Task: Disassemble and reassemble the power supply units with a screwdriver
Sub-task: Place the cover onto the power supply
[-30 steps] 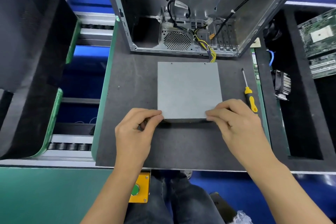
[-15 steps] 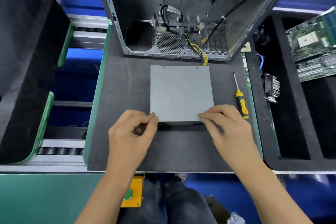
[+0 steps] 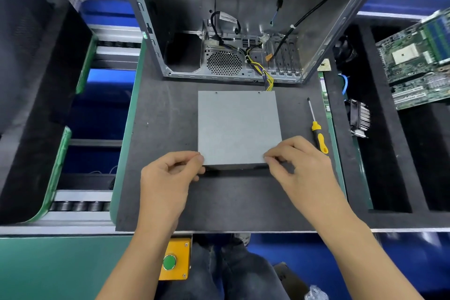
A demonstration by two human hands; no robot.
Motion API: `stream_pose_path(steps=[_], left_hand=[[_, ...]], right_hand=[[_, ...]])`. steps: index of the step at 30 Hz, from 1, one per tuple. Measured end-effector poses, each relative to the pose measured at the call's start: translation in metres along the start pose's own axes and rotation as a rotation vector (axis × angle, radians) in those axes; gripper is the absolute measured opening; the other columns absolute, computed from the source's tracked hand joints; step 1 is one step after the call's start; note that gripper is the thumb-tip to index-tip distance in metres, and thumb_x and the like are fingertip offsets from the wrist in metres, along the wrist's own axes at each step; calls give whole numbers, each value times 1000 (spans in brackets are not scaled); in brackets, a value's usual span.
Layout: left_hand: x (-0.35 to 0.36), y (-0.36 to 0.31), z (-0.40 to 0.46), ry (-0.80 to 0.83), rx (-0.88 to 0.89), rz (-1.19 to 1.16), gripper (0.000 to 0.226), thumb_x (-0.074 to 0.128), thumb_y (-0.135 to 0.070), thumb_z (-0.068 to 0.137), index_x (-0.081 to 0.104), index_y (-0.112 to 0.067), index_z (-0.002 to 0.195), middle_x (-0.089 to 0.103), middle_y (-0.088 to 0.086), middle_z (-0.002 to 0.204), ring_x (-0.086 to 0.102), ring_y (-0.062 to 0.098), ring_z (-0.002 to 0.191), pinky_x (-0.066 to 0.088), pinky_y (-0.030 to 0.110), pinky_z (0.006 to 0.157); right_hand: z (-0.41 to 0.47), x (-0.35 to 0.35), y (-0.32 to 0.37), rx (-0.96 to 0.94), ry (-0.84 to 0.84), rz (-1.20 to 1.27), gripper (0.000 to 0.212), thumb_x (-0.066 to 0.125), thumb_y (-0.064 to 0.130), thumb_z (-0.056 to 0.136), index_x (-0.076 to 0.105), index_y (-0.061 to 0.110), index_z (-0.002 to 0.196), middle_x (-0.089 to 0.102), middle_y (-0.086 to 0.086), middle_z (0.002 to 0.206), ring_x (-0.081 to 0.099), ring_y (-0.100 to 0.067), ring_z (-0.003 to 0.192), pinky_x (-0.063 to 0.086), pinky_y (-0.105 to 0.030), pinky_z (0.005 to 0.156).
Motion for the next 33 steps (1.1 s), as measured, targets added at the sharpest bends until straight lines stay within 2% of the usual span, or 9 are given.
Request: stream_pose_path(steps=[5, 11, 19, 22, 25, 26, 29, 31, 33], left_hand=[[2, 11, 6, 47, -116, -74, 13, 79, -16, 83, 81, -29, 83, 76, 7, 77, 70, 15, 69, 54, 20, 65], [7, 21, 9, 72, -260, -196, 6, 81, -7, 78, 81, -12, 76, 75, 13, 75, 70, 16, 66, 55, 19, 61], [10, 23, 7, 102, -318, -321, 14, 78, -6, 75, 74, 0, 88, 76, 12, 77, 73, 17, 69, 57, 21, 62], [4, 26, 6, 122, -335, -354, 24, 76, -15, 70, 74, -2, 90, 77, 12, 84, 75, 19, 75, 58, 21, 62], [-23, 35, 10, 67, -295, -331, 19, 74, -21, 77, 76, -6, 89, 77, 11, 87, 75, 20, 77, 57, 21, 62], [-38, 38, 12, 17, -265, -314, 15, 71, -22, 85, 76, -8, 89, 77, 10, 87, 75, 19, 76, 57, 20, 61], [-92, 48, 14, -210, -128, -184, 21, 61, -26, 99, 74, -16, 88, 75, 4, 85, 71, 15, 71, 53, 20, 58], [-116, 53, 10, -312, -63, -115, 24, 56, -28, 102, 73, -18, 87, 72, 1, 79, 67, 13, 65, 49, 23, 56], [-126, 61, 7, -343, -50, -104, 26, 55, -28, 103, 72, -18, 86, 70, 0, 76, 64, 13, 62, 47, 25, 56]], right_hand=[[0, 1, 2, 10, 17, 9, 9, 70, 6, 88, 76, 10, 93, 61, 1, 94, 60, -18, 88, 54, -34, 78], [-1, 2, 2, 31, 13, 12, 9, 69, 8, 89, 75, 11, 94, 59, 3, 95, 59, -17, 90, 52, -32, 80], [-5, -2, -4, 89, -36, 66, 12, 66, 14, 92, 76, 14, 98, 62, 7, 96, 59, -7, 90, 41, -8, 83], [-9, -9, -2, 108, -128, 78, 17, 63, 18, 94, 73, 15, 107, 61, 7, 102, 61, -15, 95, 44, -17, 80], [-22, -19, 36, -68, -354, 33, 16, 61, 13, 96, 71, 7, 107, 60, -2, 99, 58, -21, 89, 47, -27, 76], [-28, -7, 59, -179, -336, 37, 15, 60, 12, 96, 71, 6, 104, 62, -3, 95, 58, -20, 84, 47, -27, 75], [-52, 87, 124, -438, 9, -101, 16, 64, 6, 91, 69, 8, 106, 66, -4, 94, 61, -21, 82, 52, -30, 73], [-53, 145, 136, -360, 184, -141, 36, 79, 3, 76, 69, 7, 110, 65, -6, 95, 62, -22, 80, 55, -30, 67], [-33, 172, 135, -197, 224, -186, 36, 74, 16, 86, 63, 11, 121, 61, -4, 99, 60, -18, 81, 54, -26, 67]])
Point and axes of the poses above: each hand's wrist, its own z-axis towards the middle knuckle, its own x-axis out of the palm, y = z × x, the point moved 10 cm from there along z, towards the middle knuckle
